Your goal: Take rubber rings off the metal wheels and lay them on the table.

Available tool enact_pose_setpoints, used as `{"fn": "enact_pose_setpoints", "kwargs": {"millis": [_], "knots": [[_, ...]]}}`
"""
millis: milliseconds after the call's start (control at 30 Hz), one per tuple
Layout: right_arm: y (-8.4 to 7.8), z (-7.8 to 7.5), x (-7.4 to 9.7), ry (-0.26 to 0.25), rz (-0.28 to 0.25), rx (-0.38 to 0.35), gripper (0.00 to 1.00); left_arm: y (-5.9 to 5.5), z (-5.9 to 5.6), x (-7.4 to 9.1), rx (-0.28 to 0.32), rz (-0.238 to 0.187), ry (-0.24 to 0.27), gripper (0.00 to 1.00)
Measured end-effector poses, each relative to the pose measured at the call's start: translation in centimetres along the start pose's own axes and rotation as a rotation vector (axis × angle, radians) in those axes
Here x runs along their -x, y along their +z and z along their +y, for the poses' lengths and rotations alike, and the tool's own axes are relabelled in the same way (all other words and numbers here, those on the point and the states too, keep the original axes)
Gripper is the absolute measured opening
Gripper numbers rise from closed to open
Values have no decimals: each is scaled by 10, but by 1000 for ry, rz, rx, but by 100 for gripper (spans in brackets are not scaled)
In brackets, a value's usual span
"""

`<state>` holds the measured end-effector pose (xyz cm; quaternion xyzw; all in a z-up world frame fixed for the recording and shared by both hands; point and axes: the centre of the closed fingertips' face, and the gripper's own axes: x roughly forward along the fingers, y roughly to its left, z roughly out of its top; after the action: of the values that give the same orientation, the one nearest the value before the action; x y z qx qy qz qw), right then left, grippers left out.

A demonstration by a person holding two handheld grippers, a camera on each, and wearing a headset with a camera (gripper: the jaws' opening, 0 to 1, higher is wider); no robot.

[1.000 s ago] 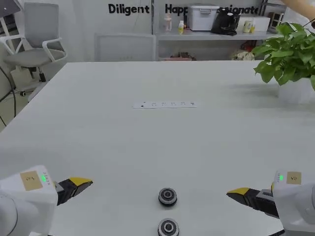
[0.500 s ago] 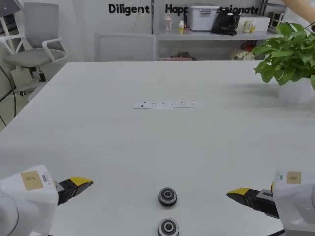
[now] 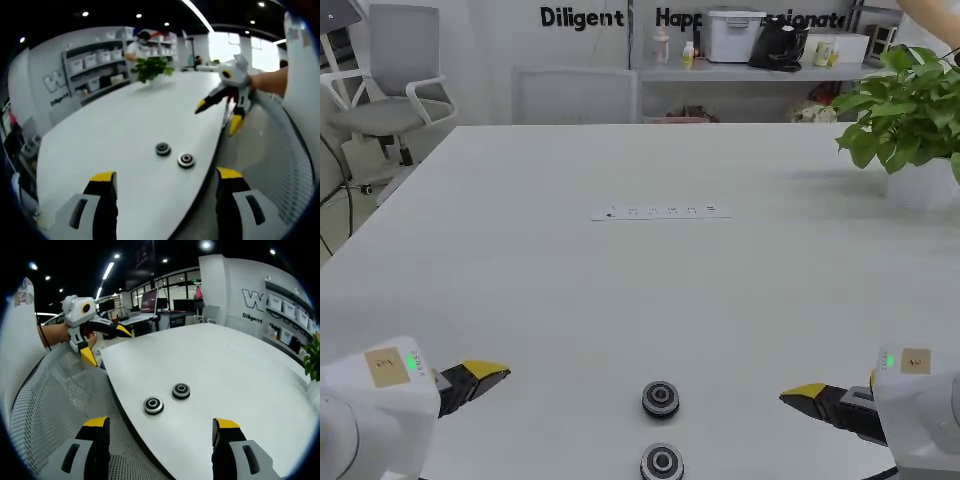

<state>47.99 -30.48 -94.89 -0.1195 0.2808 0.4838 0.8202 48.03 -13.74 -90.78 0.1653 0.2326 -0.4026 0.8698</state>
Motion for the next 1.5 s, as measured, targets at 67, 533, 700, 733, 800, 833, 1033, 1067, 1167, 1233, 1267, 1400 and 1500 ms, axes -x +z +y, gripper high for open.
{"fn": "enact_pose_setpoints", "kwargs": {"millis": [67,533,700,733,800,833,1033,1067,1167,1233,1267,1400,1500], "knots": [[0,0,0,1,0,-1,84,0,-1,0,-1,2,-3,81],[10,5,2,39,-36,-5,83,2,-7,-1,38,0,-40,79],[15,4,2,48,-40,31,83,6,-6,0,58,-8,-60,79],[16,2,2,47,-43,33,82,7,-5,-1,59,-11,-58,79],[19,-3,2,46,-54,30,82,10,-2,-1,53,-12,-54,78],[21,-3,2,47,-60,30,82,11,-2,-2,50,-14,-55,78],[34,-9,0,60,-104,52,79,23,1,-9,30,-30,-74,78],[36,-10,0,60,-107,54,79,24,2,-10,26,-33,-73,79],[41,-13,-2,66,-118,73,77,27,3,-15,9,-27,-88,79],[43,-15,-4,70,-119,81,77,29,4,-17,-2,-28,-91,78],[44,-16,-4,72,-119,86,76,29,5,-18,-6,-29,-94,78],[47,-19,-9,89,-118,125,72,31,7,-25,-2,-33,-113,77],[48,-20,-14,103,-118,148,70,31,7,-29,-5,-29,-125,76]]}}
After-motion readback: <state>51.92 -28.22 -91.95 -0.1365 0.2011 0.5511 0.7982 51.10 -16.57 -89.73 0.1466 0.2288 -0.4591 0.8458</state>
